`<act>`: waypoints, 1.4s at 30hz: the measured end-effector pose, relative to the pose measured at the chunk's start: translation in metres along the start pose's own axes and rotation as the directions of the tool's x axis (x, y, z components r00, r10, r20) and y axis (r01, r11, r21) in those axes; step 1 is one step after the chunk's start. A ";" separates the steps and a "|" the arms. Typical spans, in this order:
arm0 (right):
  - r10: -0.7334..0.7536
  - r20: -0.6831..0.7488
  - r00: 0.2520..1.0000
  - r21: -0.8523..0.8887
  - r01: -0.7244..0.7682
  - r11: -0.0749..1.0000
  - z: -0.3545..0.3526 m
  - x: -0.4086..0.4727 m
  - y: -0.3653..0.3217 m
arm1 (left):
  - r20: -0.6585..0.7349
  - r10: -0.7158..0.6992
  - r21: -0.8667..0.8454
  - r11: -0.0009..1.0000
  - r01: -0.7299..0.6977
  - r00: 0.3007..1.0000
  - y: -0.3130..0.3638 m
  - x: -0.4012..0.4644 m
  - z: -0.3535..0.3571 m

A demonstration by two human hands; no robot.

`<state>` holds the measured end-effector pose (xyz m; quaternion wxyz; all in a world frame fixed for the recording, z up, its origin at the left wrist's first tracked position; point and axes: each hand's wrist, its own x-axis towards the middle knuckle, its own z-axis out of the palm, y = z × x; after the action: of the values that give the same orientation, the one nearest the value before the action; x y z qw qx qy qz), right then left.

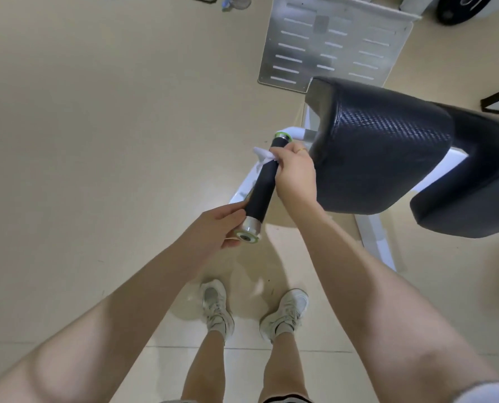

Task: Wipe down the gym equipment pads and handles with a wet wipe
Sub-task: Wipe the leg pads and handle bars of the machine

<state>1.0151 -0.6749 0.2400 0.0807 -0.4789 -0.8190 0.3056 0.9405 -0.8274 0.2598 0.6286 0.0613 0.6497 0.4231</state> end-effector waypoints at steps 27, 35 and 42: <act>-0.204 0.316 0.926 -0.304 0.303 0.903 -0.010 0.016 -0.010 | -0.043 0.005 0.012 1.000 -0.005 0.999 0.023 0.020 -0.019; 0.056 -0.122 0.991 0.243 -0.025 0.970 -0.018 -0.052 -0.004 | 0.055 0.028 0.021 0.999 -0.030 0.998 0.025 0.003 -0.007; 0.446 0.086 0.891 0.574 -0.411 0.708 0.010 -0.045 -0.004 | 0.012 0.095 0.162 0.982 -0.095 0.995 0.020 0.006 -0.005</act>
<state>1.0313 -0.7179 0.2412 0.1730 -0.6168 -0.5503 0.5354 0.9259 -0.8132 0.2666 0.6020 0.1440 0.6769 0.3983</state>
